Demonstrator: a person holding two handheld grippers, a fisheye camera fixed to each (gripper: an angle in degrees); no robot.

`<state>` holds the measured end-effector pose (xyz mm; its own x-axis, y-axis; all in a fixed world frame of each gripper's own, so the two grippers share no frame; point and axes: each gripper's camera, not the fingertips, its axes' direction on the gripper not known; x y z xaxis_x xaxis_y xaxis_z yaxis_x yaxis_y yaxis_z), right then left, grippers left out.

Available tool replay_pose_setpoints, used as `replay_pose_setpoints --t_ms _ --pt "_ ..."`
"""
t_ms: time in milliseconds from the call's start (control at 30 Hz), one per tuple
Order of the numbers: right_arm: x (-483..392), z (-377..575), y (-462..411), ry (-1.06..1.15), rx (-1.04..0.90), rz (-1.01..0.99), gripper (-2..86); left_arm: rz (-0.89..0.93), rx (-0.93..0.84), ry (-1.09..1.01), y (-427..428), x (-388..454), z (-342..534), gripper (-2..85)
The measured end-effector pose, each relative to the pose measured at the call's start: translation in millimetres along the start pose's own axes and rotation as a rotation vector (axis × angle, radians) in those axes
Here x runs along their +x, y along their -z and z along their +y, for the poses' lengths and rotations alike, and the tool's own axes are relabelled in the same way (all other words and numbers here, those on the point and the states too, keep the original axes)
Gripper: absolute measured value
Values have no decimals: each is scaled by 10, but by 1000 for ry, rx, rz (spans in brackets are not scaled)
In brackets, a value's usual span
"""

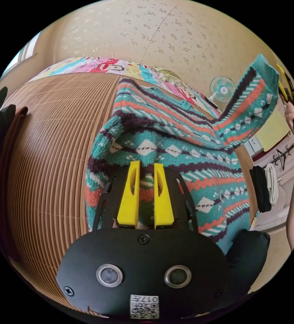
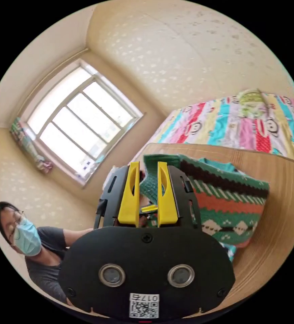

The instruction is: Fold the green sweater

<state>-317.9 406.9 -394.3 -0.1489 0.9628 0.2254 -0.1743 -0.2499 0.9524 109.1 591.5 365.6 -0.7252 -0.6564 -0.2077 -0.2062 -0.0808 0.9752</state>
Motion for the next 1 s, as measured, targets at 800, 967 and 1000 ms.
replay_pose_setpoints --t_ms 800,967,1000 --pt "725 1016 -2030 -23 -313 420 138 -2 8 1 138 -40 -123 68" --pt "946 1028 -2929 23 -456 617 85 3 11 3 144 -23 -141 68" --pt "925 990 -2905 -11 -413 589 59 12 12 10 145 -34 -145 68"
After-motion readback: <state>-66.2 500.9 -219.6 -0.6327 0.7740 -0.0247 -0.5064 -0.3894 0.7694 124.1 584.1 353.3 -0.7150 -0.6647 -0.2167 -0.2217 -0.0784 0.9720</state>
